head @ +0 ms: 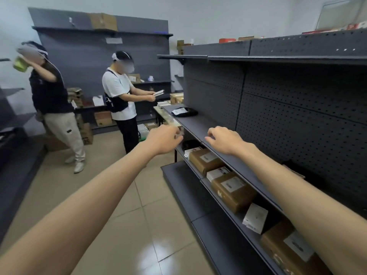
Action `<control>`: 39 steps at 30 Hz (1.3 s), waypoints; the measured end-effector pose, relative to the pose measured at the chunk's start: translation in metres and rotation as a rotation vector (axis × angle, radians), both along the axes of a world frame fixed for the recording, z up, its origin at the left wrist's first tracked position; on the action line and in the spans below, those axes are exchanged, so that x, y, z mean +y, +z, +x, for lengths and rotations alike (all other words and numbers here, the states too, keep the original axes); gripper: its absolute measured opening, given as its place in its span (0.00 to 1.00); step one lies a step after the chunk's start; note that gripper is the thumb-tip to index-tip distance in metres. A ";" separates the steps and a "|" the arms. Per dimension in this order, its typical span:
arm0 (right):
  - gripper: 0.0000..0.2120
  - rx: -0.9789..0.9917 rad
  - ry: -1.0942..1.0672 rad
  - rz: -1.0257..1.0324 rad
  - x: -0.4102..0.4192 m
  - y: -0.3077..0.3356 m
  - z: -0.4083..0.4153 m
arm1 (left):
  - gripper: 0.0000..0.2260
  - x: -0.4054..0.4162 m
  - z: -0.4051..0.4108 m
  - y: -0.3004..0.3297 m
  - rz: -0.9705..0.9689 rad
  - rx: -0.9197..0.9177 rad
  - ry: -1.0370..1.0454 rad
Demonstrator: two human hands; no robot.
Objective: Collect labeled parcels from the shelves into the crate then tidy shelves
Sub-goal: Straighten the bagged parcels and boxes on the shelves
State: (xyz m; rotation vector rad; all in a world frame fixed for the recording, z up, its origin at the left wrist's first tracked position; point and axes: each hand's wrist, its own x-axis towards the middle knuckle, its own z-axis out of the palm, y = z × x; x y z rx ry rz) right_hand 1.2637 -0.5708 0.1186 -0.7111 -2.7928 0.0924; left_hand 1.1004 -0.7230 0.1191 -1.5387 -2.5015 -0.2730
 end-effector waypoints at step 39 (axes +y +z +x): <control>0.14 -0.170 -0.046 -0.037 0.235 -0.098 -0.487 | 0.16 0.246 -0.476 -0.085 -0.142 -0.053 -0.094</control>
